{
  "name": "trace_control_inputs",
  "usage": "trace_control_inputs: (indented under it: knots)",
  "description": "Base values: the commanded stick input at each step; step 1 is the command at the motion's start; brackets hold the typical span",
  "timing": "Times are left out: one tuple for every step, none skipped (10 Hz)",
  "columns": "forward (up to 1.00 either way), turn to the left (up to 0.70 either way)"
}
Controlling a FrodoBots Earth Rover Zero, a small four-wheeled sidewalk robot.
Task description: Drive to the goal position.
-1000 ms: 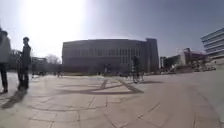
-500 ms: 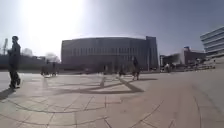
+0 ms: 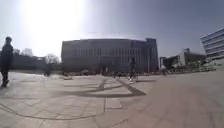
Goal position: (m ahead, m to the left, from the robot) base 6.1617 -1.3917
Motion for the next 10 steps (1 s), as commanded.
trace_control_inputs:
  knots:
    - [0.50, 0.00]
    - [0.50, 0.00]
    - [0.50, 0.00]
    - [0.50, 0.00]
    - [0.50, 0.00]
    - [0.50, 0.00]
    - [0.50, 0.00]
    - [0.50, 0.00]
    - [0.50, 0.00]
    - [0.50, 0.00]
